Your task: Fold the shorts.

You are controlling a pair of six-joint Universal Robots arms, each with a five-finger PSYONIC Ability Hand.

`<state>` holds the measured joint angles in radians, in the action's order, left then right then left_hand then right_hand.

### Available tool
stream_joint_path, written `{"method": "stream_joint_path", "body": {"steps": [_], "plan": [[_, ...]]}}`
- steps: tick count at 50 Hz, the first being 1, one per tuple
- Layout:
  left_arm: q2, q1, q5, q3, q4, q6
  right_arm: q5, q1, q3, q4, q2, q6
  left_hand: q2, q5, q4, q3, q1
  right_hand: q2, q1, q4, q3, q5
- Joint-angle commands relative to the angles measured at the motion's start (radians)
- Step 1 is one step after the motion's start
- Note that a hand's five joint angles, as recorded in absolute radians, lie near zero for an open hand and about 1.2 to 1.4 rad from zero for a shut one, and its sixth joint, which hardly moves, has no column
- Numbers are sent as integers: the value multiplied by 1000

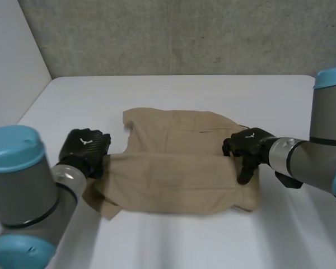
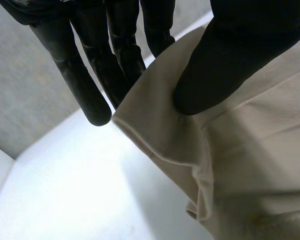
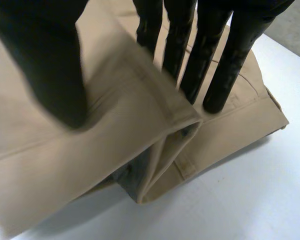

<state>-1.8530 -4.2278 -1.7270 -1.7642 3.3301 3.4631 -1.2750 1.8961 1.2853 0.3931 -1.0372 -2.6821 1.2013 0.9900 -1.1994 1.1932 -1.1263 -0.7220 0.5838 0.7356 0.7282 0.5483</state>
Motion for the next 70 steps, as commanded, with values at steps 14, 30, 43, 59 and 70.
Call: {"method": "stream_joint_path", "body": {"steps": [14, 30, 43, 59, 70], "plan": [[-115, 2, 0, 118, 5, -2, -18, -8, 313, -178, -398, -160, 195, 232, -197, 203, -270, 153, -15, -166, -159, -154], [-133, 0, -2, 117, 28, -4, -35, 4, 710, -516, -434, -93, 195, 232, -197, 203, -270, 176, -38, -190, -182, -177], [-120, 5, -2, 98, 25, -4, -118, 6, 717, -744, -261, -38, 195, 232, -197, 203, -270, -66, 205, 53, 60, 66], [24, 19, 4, 25, 6, 4, -119, 1, 692, -763, -280, -32, -515, -478, 513, -506, 440, -674, 812, 661, 668, 673], [290, 5, 78, -148, -9, 2, -119, -9, 694, -717, -288, -35, -785, -749, 783, -777, 710, -674, 812, 661, 668, 673]]}}
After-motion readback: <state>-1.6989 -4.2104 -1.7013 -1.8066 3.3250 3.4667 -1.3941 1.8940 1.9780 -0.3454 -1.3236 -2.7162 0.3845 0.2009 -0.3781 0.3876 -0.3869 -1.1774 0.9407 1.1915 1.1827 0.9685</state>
